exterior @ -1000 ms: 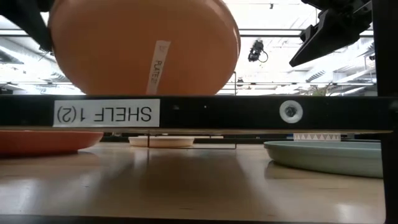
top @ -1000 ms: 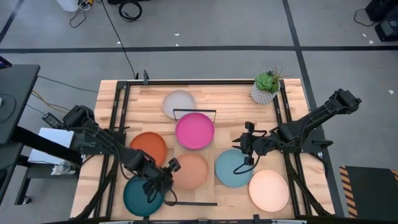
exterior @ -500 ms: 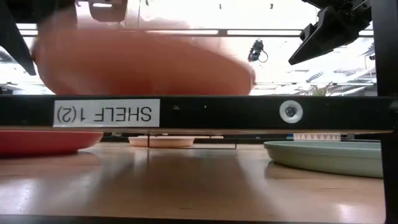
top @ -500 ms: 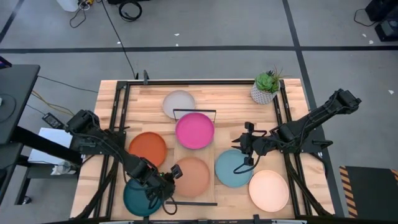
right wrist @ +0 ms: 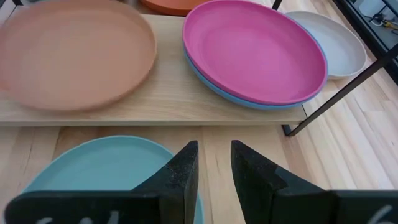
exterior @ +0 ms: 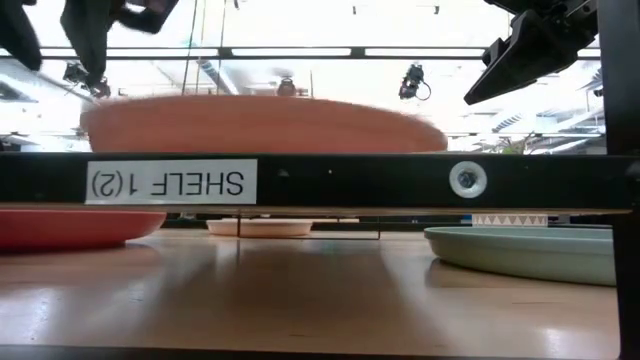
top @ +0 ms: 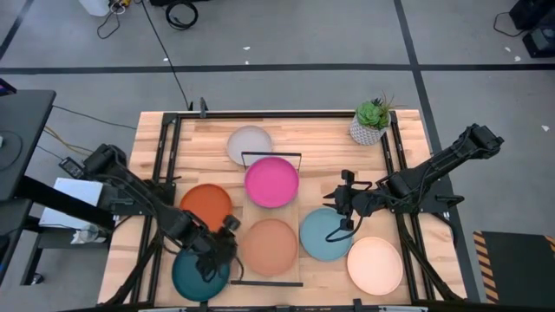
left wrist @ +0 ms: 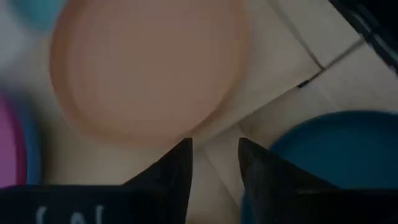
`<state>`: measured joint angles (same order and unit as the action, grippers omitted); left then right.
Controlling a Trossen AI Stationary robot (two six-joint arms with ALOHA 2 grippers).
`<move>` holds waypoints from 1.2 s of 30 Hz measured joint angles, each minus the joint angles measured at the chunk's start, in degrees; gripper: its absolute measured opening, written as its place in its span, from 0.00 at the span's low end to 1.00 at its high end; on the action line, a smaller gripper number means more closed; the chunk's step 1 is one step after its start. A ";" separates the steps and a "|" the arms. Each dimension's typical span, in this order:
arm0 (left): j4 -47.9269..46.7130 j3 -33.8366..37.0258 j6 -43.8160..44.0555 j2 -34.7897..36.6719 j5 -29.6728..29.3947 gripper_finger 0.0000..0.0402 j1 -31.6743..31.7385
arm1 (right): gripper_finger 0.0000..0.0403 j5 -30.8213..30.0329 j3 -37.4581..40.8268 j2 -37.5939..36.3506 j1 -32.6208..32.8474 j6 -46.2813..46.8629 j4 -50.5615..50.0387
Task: Place and stack plates onto a shelf
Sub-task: Stack the orange plate on top of the pink plate on the shelf
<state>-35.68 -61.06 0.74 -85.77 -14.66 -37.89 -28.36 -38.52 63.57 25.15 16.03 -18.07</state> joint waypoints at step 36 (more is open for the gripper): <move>-3.14 14.86 51.24 -5.88 -0.77 0.15 2.10 | 0.25 -0.15 0.07 0.02 0.31 -1.61 3.88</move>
<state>-38.82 -46.19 51.98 -91.66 -15.43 -35.79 -28.51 -38.46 63.59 25.46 14.42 -14.19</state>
